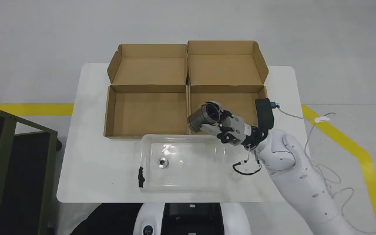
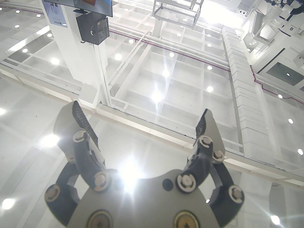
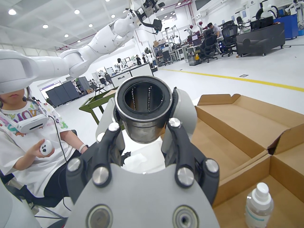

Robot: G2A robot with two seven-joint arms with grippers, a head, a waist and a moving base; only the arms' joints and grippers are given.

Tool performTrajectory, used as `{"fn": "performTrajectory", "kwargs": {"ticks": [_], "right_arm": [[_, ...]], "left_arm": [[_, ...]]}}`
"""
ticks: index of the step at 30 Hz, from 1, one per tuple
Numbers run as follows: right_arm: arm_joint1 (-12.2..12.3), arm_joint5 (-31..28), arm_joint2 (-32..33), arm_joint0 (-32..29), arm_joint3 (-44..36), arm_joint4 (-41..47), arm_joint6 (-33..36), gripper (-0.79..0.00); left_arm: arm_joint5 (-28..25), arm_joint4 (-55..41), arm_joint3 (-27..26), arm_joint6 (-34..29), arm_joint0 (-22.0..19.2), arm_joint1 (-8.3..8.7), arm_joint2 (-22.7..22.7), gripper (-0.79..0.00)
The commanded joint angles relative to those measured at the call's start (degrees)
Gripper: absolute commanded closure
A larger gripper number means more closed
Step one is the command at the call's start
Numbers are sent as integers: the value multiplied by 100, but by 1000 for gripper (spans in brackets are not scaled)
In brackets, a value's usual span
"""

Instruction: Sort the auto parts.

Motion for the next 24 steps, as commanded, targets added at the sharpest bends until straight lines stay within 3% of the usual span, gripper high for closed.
{"fn": "performTrajectory", "kwargs": {"ticks": [1, 12, 24], "right_arm": [[-8, -8, 0, 14, 38, 115, 1, 0], [-49, 79, 46, 32, 137, 275, 49, 0], [-110, 1013, -2, 35, -226, -1411, 151, 0]], "left_arm": [[0, 0, 0, 0, 0, 0, 0, -785], [0, 0, 0, 0, 0, 0, 0, -785], [0, 0, 0, 0, 0, 0, 0, -785]]}}
